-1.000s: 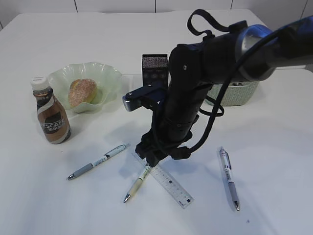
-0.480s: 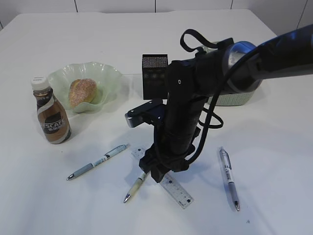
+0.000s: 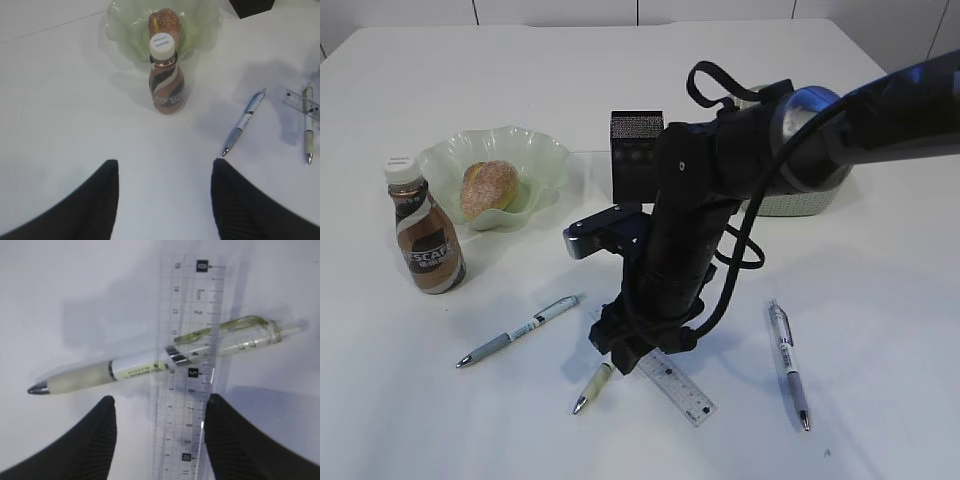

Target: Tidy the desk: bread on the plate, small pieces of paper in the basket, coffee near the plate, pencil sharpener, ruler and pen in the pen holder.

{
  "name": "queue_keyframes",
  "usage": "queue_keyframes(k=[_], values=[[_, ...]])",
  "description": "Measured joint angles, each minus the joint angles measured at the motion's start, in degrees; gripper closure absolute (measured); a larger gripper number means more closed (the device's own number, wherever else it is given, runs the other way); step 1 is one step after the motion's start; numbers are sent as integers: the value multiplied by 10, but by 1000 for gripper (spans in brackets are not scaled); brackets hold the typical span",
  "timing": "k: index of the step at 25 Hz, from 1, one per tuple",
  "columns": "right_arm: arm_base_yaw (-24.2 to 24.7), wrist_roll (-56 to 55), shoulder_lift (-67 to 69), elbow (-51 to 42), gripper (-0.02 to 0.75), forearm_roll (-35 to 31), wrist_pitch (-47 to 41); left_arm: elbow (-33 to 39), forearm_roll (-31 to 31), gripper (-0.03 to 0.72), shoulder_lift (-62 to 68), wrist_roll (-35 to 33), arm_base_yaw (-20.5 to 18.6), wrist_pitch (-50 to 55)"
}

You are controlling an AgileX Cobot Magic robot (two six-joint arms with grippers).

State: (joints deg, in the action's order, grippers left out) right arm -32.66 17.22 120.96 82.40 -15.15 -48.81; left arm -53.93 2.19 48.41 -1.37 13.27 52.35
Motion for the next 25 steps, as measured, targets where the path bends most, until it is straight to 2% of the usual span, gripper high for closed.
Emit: queue_keyframes(k=[25], values=[[-1, 2, 4, 0, 291, 26, 16, 0, 16, 276, 0, 0, 0, 0]])
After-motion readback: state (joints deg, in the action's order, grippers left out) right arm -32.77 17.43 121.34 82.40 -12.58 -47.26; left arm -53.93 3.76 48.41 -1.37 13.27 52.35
